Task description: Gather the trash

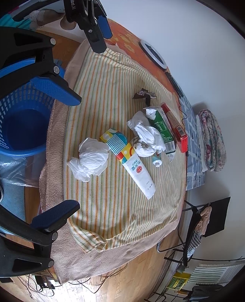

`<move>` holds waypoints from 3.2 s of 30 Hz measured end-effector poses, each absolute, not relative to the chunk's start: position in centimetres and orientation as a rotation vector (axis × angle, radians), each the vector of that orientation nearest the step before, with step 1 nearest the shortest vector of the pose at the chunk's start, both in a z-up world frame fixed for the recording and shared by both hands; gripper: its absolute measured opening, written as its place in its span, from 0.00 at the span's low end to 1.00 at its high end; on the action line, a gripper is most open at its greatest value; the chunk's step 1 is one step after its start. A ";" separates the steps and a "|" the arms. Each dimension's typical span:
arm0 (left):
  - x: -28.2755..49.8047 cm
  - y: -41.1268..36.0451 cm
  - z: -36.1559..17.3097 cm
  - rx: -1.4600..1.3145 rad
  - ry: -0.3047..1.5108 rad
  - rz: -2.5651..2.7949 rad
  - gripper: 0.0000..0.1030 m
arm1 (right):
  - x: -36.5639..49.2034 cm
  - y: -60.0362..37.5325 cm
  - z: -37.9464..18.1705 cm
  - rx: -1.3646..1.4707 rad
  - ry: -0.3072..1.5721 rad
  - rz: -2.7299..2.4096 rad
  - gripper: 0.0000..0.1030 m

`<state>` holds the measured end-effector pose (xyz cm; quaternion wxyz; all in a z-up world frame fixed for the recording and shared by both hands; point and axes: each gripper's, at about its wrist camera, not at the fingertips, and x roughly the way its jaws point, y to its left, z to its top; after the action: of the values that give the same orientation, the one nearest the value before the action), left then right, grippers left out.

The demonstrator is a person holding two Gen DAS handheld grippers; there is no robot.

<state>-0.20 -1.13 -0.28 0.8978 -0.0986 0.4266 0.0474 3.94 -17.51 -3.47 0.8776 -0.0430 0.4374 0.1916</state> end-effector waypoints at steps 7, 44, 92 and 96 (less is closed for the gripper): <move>-0.2 -1.1 -0.3 -0.203 0.884 0.098 1.00 | 3.9 -17.6 -3.3 -0.095 0.905 0.383 0.98; 3.9 0.3 -1.1 -0.251 0.940 0.067 0.99 | 4.0 -18.2 -4.1 -0.118 0.897 0.421 0.98; 13.0 7.5 -5.5 -0.214 1.080 0.154 0.08 | 10.1 -16.2 -7.9 -0.196 1.073 0.516 0.38; 11.8 6.4 -6.1 -0.174 1.115 0.117 0.08 | 10.1 -16.1 -7.7 -0.208 1.074 0.491 0.58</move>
<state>11.82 6.38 -6.06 0.8433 -0.0823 0.5283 0.0553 10.06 -16.10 -7.74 0.8256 -0.0980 0.5054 0.2312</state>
